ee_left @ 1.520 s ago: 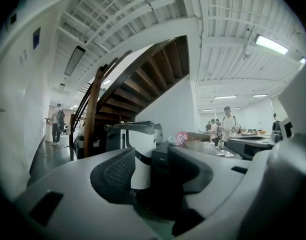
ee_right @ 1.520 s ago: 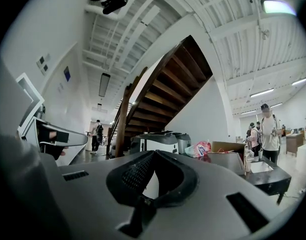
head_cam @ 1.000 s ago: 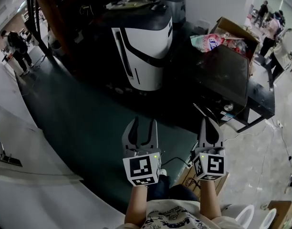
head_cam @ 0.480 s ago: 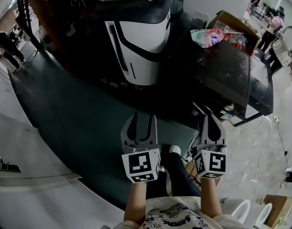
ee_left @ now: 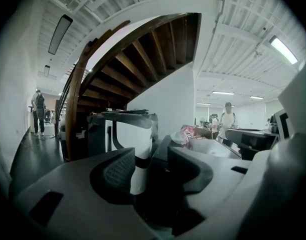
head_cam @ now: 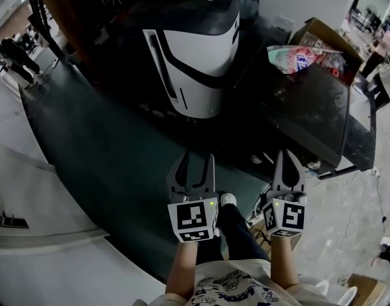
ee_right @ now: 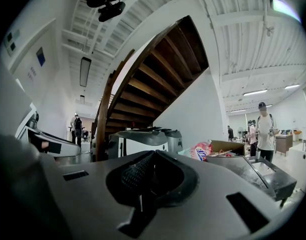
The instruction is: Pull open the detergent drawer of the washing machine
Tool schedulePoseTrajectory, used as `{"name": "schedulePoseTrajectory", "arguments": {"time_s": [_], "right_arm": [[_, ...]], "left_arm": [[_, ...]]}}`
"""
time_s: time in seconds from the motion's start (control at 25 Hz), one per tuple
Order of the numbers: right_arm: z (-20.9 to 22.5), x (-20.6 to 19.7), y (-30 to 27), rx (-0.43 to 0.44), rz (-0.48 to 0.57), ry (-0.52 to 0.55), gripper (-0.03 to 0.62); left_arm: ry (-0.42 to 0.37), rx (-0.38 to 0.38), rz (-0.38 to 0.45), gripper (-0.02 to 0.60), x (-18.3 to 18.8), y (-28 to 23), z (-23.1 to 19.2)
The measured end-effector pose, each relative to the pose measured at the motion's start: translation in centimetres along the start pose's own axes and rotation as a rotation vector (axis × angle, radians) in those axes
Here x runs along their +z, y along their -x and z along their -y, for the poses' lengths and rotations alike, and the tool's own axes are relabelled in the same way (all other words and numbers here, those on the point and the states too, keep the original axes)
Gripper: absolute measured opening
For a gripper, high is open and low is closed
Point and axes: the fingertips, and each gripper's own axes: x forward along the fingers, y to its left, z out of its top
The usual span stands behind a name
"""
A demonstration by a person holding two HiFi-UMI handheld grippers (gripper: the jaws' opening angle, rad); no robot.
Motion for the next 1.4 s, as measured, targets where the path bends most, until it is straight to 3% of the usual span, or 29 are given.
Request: {"name": "schedulePoseTrajectory", "arguments": {"time_s": [0.36, 0.64, 0.96, 1.2, 1.4], "right_arm": [[3.4, -2.8, -8.1, 0.02, -0.032, 0.001, 0.011], [5.2, -6.2, -12.4, 0.012, -0.072, 0.0, 0.011], [6.6, -10.2, -15.5, -0.007, -0.107, -0.002, 0.011], [7.2, -12.7, -16.7, -0.001, -0.12, -0.003, 0.011], [7.2, -14.6, -17.6, 0.008, -0.134, -0.015, 0.011]], "left_arm": [[0.018, -0.025, 0.002, 0.2, -0.9, -9.0, 0.8], [0.05, -0.068, -0.051, 0.201, -4.5, -15.1, 1.5], [0.176, -0.129, -0.105, 0.199, -9.6, -20.4, 3.1], [0.214, -0.205, -0.122, 0.199, -12.5, -22.9, 4.6], [0.375, -0.275, -0.141, 0.201, -15.3, -24.7, 5.5]]}}
